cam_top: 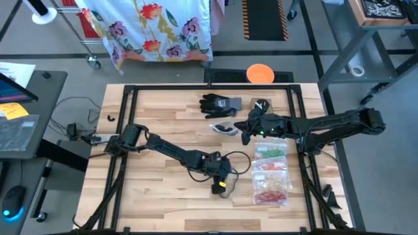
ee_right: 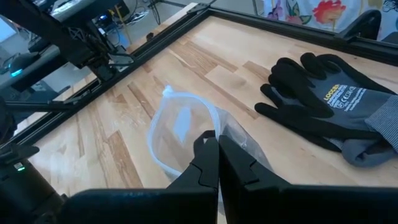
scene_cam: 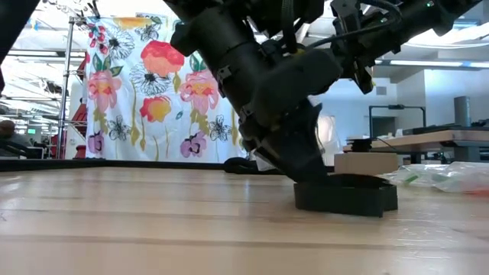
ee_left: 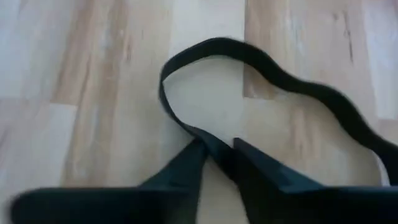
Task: Sort rubber bands
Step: Put the black rubber band into the transparent zip bag
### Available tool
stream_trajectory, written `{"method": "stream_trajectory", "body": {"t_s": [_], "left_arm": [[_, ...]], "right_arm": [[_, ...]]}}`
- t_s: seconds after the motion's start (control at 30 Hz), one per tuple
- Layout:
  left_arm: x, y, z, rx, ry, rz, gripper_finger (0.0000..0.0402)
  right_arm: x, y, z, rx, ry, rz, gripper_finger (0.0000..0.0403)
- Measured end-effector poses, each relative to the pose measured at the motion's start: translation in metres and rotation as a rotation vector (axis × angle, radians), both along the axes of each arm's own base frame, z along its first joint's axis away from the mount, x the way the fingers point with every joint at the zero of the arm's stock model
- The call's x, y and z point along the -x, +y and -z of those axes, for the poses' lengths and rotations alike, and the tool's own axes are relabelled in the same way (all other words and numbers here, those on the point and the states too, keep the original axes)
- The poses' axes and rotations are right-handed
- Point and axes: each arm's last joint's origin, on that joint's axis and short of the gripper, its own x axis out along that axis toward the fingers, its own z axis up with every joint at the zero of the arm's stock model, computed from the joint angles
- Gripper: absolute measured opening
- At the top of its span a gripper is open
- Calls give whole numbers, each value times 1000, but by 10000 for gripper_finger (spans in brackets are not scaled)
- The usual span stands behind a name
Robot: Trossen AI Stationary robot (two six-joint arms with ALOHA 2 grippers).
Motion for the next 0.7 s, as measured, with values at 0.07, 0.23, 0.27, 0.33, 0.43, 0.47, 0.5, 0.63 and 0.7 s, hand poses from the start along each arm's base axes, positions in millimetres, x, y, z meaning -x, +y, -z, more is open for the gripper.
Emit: {"method": "stream_trajectory", "body": {"t_s": [0.07, 0.23, 0.27, 0.33, 0.43, 0.47, 0.5, 0.63, 0.7], "left_arm": [[-2, -2, -3, -34, -2, 44, 40], [7, -4, -31, -121, 173, 101, 14], [9, -5, -41, -157, 203, 93, 14], [14, -7, -69, -246, 223, 61, 9], [24, -9, -112, -386, 206, 8, 4], [28, -9, -124, -419, 194, -4, 4], [31, -8, -136, -454, 180, -20, 4], [45, 5, -187, -576, 40, -105, 2], [51, 18, -206, -617, -7, -136, 2]], "right_arm": [[0, 0, 0, 0, 0, 0, 0], [0, 0, 0, 0, 0, 0, 0], [0, 0, 0, 0, 1, 0, 0], [0, 0, 0, 0, 4, 0, 0], [0, 0, 1, 0, 12, 0, 0], [0, 0, 1, 0, 13, 0, 0], [0, 0, 1, 0, 12, 0, 0], [0, 0, 1, -2, 10, 0, 0], [0, 0, 1, -21, -2, 9, 0]]}}
